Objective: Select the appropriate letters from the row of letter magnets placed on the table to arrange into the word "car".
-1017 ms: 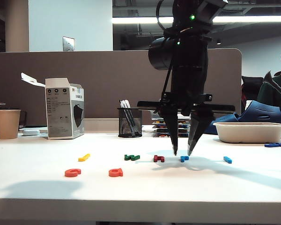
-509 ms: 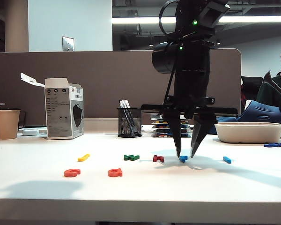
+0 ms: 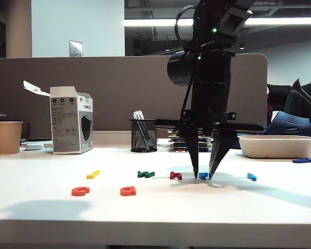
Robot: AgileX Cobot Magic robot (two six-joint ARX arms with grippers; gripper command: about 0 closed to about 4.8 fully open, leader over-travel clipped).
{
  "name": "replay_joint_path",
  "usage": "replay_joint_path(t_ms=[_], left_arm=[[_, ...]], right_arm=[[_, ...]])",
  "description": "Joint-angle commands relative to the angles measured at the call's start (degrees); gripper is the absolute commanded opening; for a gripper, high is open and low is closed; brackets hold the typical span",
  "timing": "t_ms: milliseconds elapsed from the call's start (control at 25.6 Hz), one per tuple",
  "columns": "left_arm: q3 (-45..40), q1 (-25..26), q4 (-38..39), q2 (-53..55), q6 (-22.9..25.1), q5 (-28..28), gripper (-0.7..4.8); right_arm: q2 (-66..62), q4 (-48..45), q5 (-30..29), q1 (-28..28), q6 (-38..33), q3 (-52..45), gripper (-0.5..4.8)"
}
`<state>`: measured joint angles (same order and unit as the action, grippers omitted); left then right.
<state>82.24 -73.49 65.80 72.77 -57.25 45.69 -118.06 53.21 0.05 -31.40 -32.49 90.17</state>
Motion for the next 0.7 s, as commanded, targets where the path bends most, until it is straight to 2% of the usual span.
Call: replay_joint_path(t_ms=[39,274,391,509,587,704], left_arm=[[0.1,0.0,0.1,-0.1,0.2,0.6,-0.05],[0.1,0.0,0.1,-0.1,0.2,0.6,-0.05],[0.1,0.0,0.1,-0.1,0.2,0.6,-0.05],[0.1,0.0,0.1,-0.1,0.2,0.6,-0.05],[0.1,0.0,0.1,-0.1,0.2,0.6,-0.05],[0.1,0.0,0.1,-0.1,0.2,0.6,-0.05]], right_arm=[[-0.7,-0.2,-0.3,0.0,-0.3,0.0,1.16],[-0.7,0.3,0.0,0.0,-0.2,0.0,1.01],[-0.7,0.0,0.0,0.0,-0.2,0.0,0.51],[-0.8,-0.4,0.0,0.0,-0.2,0.0,0.41],[-0.9,-0.4,0.0,0.0,-0.2,0.0,-0.10],[-0.9,-0.3,0.0,0.0,-0.2,0.0,-0.09]])
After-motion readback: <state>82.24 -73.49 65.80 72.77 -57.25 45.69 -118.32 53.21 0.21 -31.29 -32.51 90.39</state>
